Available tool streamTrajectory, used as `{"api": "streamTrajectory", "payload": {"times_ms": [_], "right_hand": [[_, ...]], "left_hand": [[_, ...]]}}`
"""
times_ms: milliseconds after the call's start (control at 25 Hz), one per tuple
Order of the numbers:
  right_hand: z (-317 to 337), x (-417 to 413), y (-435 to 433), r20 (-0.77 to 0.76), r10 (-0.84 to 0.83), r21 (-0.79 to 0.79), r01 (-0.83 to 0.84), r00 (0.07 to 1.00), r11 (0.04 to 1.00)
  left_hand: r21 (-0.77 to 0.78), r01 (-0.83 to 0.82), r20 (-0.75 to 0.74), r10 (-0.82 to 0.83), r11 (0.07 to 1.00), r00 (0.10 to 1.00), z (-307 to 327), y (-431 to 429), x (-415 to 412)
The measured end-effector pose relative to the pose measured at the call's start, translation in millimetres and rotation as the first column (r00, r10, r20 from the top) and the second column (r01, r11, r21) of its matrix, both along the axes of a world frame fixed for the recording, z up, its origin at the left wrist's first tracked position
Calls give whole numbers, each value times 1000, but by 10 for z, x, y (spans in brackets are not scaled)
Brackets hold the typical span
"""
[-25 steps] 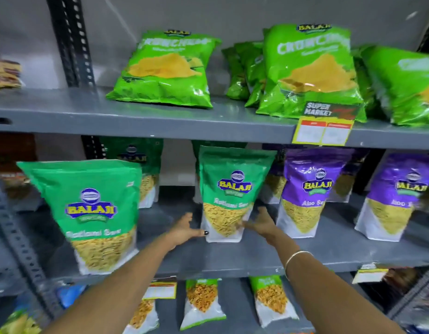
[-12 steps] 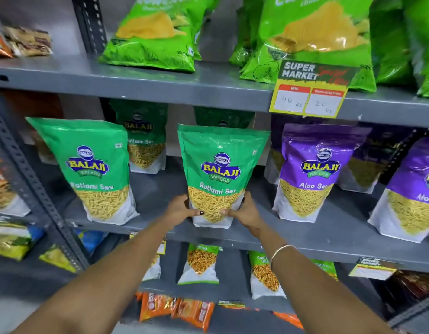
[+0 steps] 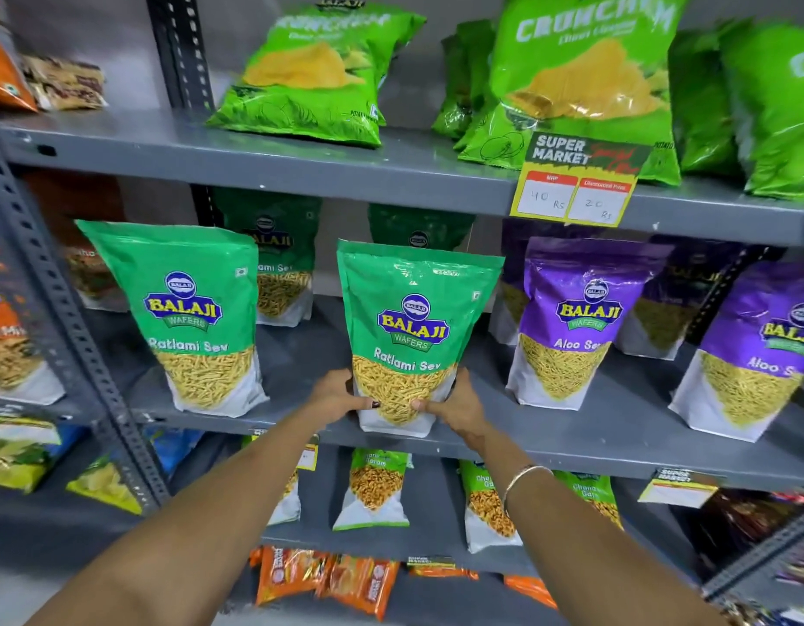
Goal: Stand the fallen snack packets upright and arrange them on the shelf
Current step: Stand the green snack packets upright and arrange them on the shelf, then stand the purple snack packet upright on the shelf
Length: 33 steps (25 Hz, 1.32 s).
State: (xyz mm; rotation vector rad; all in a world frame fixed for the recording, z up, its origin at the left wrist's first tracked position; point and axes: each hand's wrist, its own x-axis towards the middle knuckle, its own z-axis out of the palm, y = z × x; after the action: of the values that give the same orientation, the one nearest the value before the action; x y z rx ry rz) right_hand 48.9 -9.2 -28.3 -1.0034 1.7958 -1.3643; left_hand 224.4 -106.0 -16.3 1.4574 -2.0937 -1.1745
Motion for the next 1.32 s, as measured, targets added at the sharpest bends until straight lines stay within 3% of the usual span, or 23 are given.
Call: {"api": "streamTrajectory", "payload": {"times_ms": [400,520,600,680,800,880,1000,1160,1320], "right_hand": [[17,56,64,-32,20,54,-18,999,998],[51,-96,164,-118,-11,139,27,993,990],[68,-329,296,-210,-66,200,109,976,974],[106,-657,482,-265,-123,250,191,956,949],[153,-1244,714,-299,-203,277,289,932,917],[151,-1662,827,-308,-250,261,334,918,906],[115,-2213,810,-243,-229,200,280,943,939],[56,-2633,626,8,5,81,-5,1000,997],[106,-2605,645,68,195,-50,-192,978,980]], "left_hand": [[27,65,46,-66,998,997,60,40,78],[137,175,376,-215,975,901,161,35,86],[383,223,522,-409,896,748,315,161,-5],[542,311,462,-586,781,665,426,365,-265],[491,469,254,-636,734,729,399,597,-821],[335,462,141,-528,821,837,297,682,-1268],[164,257,-67,-249,952,966,107,665,-1920],[185,107,-296,-48,977,954,5,673,-2521],[170,-21,-331,78,985,940,-6,845,-2623]]}}
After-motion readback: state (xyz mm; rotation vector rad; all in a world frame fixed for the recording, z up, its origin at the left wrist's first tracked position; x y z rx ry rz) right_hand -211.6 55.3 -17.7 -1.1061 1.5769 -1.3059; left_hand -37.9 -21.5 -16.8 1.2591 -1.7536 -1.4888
